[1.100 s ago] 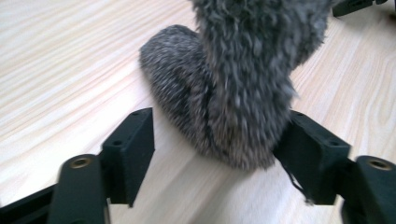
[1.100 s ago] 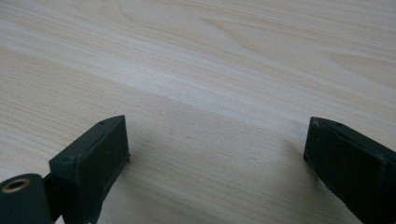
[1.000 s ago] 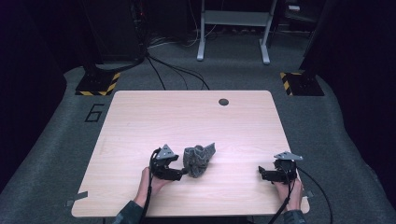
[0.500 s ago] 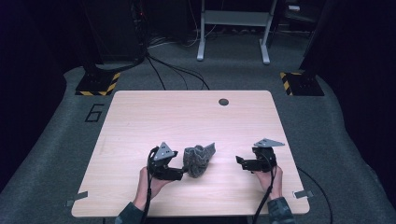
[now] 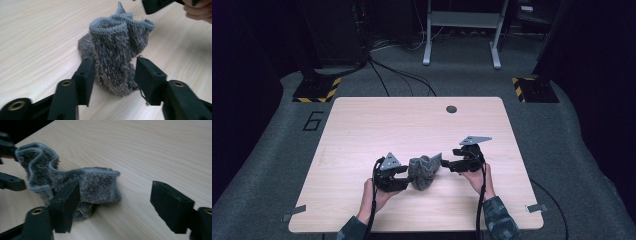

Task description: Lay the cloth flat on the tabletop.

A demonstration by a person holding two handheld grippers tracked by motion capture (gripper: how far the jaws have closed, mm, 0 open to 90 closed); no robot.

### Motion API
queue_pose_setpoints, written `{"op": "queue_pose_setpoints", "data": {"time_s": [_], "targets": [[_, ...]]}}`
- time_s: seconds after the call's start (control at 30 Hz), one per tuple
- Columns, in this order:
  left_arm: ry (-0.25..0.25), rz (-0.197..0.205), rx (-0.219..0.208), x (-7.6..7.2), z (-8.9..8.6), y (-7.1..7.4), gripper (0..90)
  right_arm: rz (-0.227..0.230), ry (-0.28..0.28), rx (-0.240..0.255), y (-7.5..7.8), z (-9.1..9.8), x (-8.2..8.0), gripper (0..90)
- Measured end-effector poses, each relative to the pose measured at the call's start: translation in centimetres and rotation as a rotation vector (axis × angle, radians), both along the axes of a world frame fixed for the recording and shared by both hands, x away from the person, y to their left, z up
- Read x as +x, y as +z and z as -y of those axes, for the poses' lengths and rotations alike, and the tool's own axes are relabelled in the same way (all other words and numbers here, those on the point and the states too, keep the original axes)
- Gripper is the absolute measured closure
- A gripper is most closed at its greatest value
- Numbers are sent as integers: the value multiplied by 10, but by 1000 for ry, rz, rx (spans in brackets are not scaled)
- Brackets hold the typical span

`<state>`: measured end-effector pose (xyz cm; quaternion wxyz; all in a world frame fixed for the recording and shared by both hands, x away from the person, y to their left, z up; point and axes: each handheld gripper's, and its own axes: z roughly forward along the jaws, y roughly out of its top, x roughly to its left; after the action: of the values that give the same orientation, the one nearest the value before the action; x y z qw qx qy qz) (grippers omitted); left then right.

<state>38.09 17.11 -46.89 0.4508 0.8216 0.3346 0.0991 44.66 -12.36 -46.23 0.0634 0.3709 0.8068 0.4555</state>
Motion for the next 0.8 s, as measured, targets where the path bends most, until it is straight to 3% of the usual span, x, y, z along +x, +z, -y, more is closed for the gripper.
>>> {"op": "queue_pose_setpoints", "data": {"time_s": [0.13,0.17,0.2,0.3,0.37,0.4,0.53,0.7,0.8], "targets": [[-4,-28,1,6,1,-7,605,-41,56,20,-6,-9,14,342],[-10,-20,10,8,1,-9,658,-35,59,6,-9,-13,19,441],[-12,-25,5,9,1,-11,658,-35,59,6,-9,-13,19,441],[1,-30,2,15,-1,-16,740,-41,81,-23,-13,-18,22,582],[1,-35,3,18,-3,-17,775,-50,87,-34,-15,-22,22,683],[10,-33,4,21,-6,-18,789,-46,87,-30,-16,-23,20,780],[16,-35,13,27,-9,-19,797,-49,80,-41,-17,-23,19,868],[41,-31,27,41,-17,-19,794,-45,66,-45,-18,-22,13,889],[65,-57,7,47,-22,-20,716,-21,58,-49,-17,-20,6,890]]}}
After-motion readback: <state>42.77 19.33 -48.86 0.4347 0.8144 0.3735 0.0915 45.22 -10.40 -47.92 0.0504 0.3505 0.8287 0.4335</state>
